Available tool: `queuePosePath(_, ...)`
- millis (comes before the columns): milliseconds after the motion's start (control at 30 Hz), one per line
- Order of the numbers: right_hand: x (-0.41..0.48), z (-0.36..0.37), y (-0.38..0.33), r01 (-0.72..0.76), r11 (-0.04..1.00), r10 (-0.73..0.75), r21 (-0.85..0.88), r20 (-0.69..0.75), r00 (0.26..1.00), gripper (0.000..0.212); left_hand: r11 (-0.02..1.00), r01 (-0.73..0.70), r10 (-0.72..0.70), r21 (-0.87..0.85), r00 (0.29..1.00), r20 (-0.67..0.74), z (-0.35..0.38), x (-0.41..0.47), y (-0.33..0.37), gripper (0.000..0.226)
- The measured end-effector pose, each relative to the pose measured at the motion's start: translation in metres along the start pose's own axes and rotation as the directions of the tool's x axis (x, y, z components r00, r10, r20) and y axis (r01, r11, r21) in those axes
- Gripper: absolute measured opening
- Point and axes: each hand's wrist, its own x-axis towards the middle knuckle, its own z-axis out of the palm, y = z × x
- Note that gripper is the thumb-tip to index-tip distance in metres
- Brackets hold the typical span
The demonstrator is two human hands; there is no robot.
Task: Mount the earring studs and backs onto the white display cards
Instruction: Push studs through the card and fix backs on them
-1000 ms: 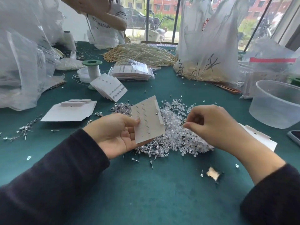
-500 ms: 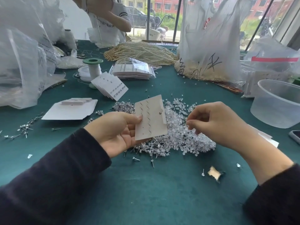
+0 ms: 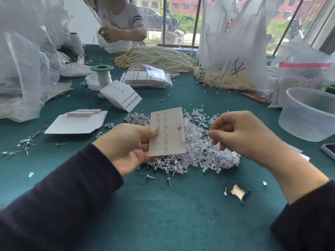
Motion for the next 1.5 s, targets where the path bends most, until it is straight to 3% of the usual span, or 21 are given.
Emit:
queuePosePath(200, -0.002, -0.002, -0.003, 0.016, 0.994, -0.009, 0.108, -0.058, 0.998, 0.012, 0.999, -0.039, 0.039, 0.022, 0.999, -0.028, 0.003, -0.001, -0.002, 0.013)
queuePosePath(433, -0.009, 0.001, -0.015, 0.083, 0.983, -0.055, 0.162, -0.172, 0.984, 0.009, 0.992, -0.126, 0.125, -0.027, 0.991, -0.053, 0.005, -0.001, -0.008, 0.024)
queuePosePath(600, -0.022, 0.018, -0.036, 0.304, 0.952, -0.271, 0.045, -0.347, 0.898, 0.007, 0.982, -0.187, 0.188, 0.009, 0.981, -0.058, 0.009, -0.002, -0.011, 0.005)
queuePosePath(767, -0.028, 0.048, -0.042, 0.432, 0.889, -0.456, -0.151, -0.355, 0.816, 0.003, 0.972, -0.235, 0.236, 0.021, 0.971, -0.035, 0.013, -0.002, -0.017, 0.014)
queuePosePath(933, -0.025, 0.056, -0.039, 0.413, 0.893, -0.451, -0.18, -0.346, 0.823, 0.005, 0.939, -0.335, 0.341, 0.081, 0.938, -0.07, 0.017, -0.004, -0.018, 0.005)
queuePosePath(1033, -0.024, 0.057, -0.039, 0.417, 0.895, -0.445, -0.158, -0.373, 0.814, 0.005, 0.917, -0.382, 0.393, 0.116, 0.916, -0.087, 0.018, -0.005, -0.018, 0.024)
queuePosePath(1500, -0.022, 0.06, -0.037, 0.399, 0.911, -0.409, -0.108, -0.37, 0.834, 0.005, 0.878, -0.43, 0.46, 0.21, 0.879, -0.125, 0.018, -0.004, -0.02, 0.026)
